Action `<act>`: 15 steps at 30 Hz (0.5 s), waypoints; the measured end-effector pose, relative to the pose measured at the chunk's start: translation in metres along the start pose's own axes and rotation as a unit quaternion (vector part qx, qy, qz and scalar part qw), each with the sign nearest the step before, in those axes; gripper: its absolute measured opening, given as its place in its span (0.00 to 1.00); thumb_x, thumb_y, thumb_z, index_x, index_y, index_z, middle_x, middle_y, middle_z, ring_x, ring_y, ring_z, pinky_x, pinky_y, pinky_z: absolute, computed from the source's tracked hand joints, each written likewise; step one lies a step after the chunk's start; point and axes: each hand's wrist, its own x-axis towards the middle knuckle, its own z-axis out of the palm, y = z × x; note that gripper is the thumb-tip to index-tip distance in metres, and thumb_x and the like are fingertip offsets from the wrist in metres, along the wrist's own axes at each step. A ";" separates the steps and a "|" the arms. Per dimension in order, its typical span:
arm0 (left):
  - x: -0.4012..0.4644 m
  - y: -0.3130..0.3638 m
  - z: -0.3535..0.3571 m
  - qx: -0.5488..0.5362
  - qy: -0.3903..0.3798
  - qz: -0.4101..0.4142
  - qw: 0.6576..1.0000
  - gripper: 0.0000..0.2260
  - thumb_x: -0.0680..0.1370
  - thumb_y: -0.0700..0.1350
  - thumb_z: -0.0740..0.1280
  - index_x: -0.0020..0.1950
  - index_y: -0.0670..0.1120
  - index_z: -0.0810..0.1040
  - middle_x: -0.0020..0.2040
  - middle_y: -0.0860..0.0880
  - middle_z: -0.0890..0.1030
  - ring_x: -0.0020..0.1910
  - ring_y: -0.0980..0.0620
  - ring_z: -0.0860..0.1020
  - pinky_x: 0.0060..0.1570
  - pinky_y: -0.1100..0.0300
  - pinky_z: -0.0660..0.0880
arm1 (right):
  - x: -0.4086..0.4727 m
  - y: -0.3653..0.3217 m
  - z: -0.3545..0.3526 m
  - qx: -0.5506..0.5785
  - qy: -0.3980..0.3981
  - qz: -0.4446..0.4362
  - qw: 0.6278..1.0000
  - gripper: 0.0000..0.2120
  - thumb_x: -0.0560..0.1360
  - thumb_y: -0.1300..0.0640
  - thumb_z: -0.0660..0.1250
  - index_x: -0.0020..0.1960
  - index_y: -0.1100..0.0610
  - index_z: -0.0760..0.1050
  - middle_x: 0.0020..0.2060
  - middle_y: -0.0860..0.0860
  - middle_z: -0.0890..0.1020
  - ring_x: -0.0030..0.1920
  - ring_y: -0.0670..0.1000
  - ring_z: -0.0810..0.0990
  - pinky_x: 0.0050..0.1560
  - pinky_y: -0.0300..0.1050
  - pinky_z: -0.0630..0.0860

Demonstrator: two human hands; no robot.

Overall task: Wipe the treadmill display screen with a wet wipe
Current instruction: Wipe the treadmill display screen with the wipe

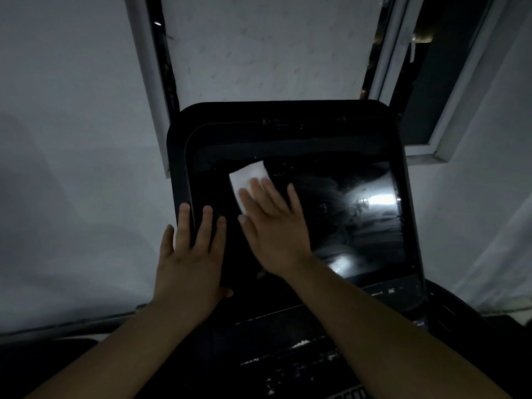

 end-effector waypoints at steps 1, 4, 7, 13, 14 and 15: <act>0.000 0.001 -0.001 -0.001 -0.004 -0.002 1.000 0.60 0.65 0.73 0.70 0.82 0.48 0.39 0.83 0.42 0.38 0.77 0.33 0.30 0.77 0.37 0.45 | 0.004 0.012 -0.001 -0.012 -0.004 0.011 1.000 0.27 0.84 0.44 0.47 0.80 0.51 0.61 0.81 0.51 0.60 0.81 0.51 0.52 0.78 0.63 0.49; -0.001 0.002 -0.004 -0.009 0.003 -0.005 1.000 0.60 0.67 0.72 0.70 0.82 0.47 0.37 0.82 0.41 0.36 0.77 0.33 0.29 0.78 0.37 0.44 | 0.011 0.060 -0.006 -0.010 0.005 0.123 0.992 0.28 0.82 0.43 0.46 0.79 0.50 0.62 0.80 0.52 0.63 0.80 0.52 0.58 0.78 0.63 0.50; 0.000 0.004 -0.006 0.007 -0.010 -0.005 1.000 0.59 0.69 0.72 0.68 0.80 0.46 0.31 0.81 0.41 0.31 0.75 0.31 0.26 0.78 0.37 0.43 | 0.017 0.082 -0.010 0.022 0.000 0.216 0.976 0.31 0.81 0.42 0.45 0.79 0.53 0.63 0.79 0.56 0.64 0.80 0.56 0.59 0.78 0.64 0.50; -0.001 0.003 -0.002 -0.011 0.010 -0.006 1.000 0.60 0.66 0.71 0.71 0.82 0.47 0.37 0.82 0.42 0.36 0.77 0.33 0.29 0.78 0.37 0.44 | 0.008 -0.009 -0.005 0.003 -0.018 0.055 0.998 0.29 0.83 0.44 0.46 0.79 0.54 0.62 0.80 0.56 0.60 0.81 0.57 0.53 0.78 0.64 0.50; 0.000 0.002 -0.002 -0.013 0.011 -0.006 1.000 0.60 0.66 0.72 0.71 0.82 0.47 0.38 0.82 0.43 0.36 0.77 0.33 0.29 0.78 0.37 0.45 | 0.002 -0.023 -0.005 0.016 -0.023 0.020 0.999 0.28 0.83 0.45 0.47 0.79 0.54 0.61 0.80 0.55 0.60 0.81 0.56 0.51 0.78 0.64 0.49; 0.000 0.001 -0.002 -0.012 0.009 -0.007 1.000 0.60 0.66 0.72 0.71 0.82 0.48 0.38 0.82 0.43 0.36 0.77 0.34 0.29 0.78 0.37 0.45 | -0.002 -0.029 -0.005 0.023 -0.023 -0.003 0.999 0.26 0.84 0.46 0.49 0.79 0.54 0.61 0.80 0.55 0.60 0.82 0.55 0.51 0.78 0.65 0.49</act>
